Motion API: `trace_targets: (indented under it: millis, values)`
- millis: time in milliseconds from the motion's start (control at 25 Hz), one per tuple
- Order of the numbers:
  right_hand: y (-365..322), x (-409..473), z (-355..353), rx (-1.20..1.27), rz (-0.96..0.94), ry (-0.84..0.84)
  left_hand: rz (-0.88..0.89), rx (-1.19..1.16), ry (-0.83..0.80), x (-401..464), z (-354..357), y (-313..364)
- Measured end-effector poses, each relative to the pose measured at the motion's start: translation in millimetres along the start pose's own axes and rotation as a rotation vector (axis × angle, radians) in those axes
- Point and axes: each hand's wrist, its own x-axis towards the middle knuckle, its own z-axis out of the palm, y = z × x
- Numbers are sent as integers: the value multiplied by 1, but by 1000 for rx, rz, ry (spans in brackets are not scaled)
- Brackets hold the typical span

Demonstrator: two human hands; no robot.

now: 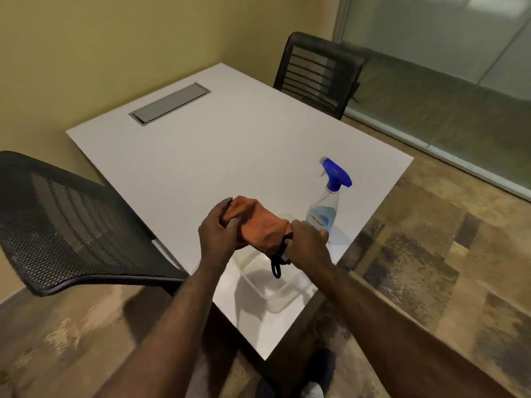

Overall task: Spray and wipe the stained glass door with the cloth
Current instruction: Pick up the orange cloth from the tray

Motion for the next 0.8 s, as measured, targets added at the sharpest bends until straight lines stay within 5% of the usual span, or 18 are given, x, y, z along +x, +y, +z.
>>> trace_targets:
  millis: [280,800]
  values:
    - [33,-41,-96,21,-12,468,226,22,-303,-18,3,77]
    - [218,-303,-212,-18,335,823,592,-167,-649,-243,141,219]
